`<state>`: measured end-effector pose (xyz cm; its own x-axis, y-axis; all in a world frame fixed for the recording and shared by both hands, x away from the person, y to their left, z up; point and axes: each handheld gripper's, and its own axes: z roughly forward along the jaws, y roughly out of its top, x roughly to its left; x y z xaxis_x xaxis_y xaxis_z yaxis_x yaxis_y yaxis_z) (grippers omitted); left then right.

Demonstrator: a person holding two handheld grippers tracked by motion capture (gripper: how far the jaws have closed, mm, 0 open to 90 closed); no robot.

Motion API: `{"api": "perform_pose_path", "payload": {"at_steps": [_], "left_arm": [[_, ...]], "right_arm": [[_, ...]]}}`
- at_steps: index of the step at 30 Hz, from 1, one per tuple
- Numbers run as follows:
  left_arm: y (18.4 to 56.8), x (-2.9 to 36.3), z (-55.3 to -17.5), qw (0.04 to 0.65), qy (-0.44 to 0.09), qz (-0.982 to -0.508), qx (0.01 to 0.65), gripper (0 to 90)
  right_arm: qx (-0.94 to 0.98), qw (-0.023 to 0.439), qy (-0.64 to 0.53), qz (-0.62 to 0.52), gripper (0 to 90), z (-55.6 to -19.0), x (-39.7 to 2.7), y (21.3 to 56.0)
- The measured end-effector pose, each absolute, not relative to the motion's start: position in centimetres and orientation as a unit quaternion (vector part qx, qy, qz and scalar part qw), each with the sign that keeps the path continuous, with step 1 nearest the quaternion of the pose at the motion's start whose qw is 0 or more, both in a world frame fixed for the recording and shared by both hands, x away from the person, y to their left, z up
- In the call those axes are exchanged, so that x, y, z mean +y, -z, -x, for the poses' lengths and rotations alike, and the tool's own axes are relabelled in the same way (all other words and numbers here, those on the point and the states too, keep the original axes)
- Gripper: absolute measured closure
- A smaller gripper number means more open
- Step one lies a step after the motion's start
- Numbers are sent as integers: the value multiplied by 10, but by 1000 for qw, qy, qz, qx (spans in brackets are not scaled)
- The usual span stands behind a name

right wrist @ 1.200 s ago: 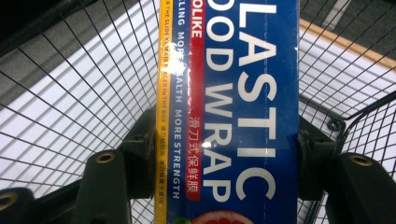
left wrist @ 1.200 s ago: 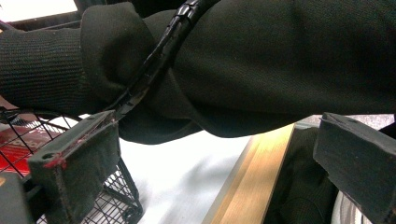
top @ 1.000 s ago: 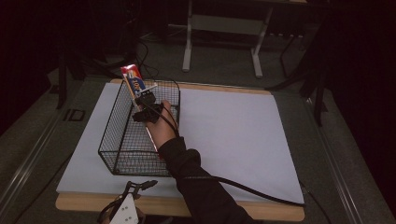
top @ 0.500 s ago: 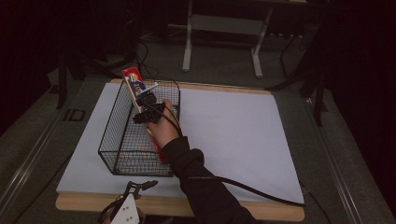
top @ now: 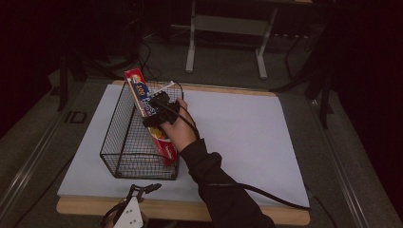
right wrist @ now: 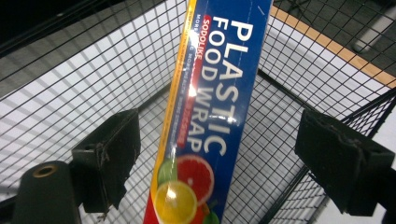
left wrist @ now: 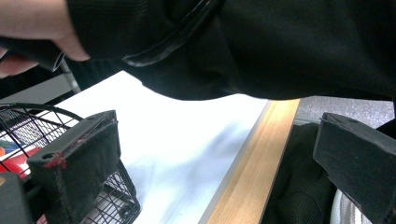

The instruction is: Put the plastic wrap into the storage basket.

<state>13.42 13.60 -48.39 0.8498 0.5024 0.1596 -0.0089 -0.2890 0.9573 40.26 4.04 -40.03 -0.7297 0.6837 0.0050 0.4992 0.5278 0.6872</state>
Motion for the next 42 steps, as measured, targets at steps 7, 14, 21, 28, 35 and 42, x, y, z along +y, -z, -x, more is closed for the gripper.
{"api": "perform_pose_path", "payload": {"at_steps": [7, 14, 21, 28, 35, 42], "left_arm": [[485, 135, -135, 571, -222, -774, 160, 12], [485, 134, -136, 568, -222, -776, 159, 11], [485, 134, -136, 567, -224, -776, 161, 12], [486, 134, -137, 567, -224, -776, 162, 11], [486, 133, -136, 564, -222, -779, 159, 12], [486, 133, -136, 565, -221, -779, 159, 12]], "right_arm": [[866, 129, -347, -336, 143, -399, 15, 396], [860, 131, -359, -337, 144, -390, -11, 386], [850, 145, -375, -340, 156, -381, -45, 378], [840, 164, -388, -342, 142, -372, -86, 375], [839, 159, -380, -355, 136, -366, -118, 385], [839, 170, -375, -356, 133, -353, -140, 396]]}}
